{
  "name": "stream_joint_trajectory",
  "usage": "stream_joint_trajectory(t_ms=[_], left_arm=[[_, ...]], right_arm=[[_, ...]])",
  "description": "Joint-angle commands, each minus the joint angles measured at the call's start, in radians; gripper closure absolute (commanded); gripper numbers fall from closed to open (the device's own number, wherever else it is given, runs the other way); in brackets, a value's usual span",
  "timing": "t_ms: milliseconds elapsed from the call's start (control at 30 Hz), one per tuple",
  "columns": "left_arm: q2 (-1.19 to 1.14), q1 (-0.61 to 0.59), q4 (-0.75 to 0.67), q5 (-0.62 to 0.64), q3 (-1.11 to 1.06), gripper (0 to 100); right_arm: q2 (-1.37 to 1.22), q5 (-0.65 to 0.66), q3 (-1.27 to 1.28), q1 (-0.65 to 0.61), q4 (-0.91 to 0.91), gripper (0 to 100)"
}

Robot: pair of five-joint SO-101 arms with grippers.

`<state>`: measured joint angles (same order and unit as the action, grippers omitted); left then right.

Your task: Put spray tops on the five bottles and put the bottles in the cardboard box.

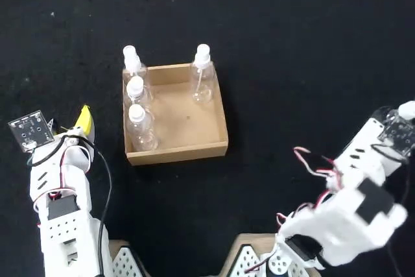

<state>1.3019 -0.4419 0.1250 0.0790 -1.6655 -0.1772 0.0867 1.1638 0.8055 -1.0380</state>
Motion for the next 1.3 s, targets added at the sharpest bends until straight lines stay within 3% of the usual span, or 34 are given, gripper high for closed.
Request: stream_joint_trajectory(t_ms=[0, 200, 433, 533, 700, 800, 967, 1267], left_arm=[[0.017, 0.007, -0.025, -0.002, -0.001, 74], [0.017, 0.007, -0.021, -0.002, -0.001, 74], [0.017, 0.007, -0.021, -0.002, -0.001, 74], [0.017, 0.007, -0.021, -0.002, -0.001, 74], [0.017, 0.007, -0.023, -0.002, -0.001, 74], [0.017, 0.007, -0.021, -0.002, -0.001, 74], [0.017, 0.007, -0.023, -0.002, -0.001, 74], [0.017, 0.007, -0.025, -0.002, -0.001, 74]], right_arm=[[0.329, -0.008, 0.18, -0.12, -0.035, 98.6], [0.71, -0.006, 0.274, -0.342, 0.261, 98.7], [1.041, -0.008, 0.188, -0.614, 0.743, 98.7], [1.129, -0.008, 0.156, -0.744, 0.859, 98.7], [1.199, -0.009, 0.196, -0.973, 0.893, 98.7], [1.201, -0.127, 0.216, -1.059, 0.893, 98.7], [1.199, -0.339, 0.229, -1.102, 0.893, 98.7], [1.198, -0.334, 0.371, -1.166, 0.723, 98.7]])
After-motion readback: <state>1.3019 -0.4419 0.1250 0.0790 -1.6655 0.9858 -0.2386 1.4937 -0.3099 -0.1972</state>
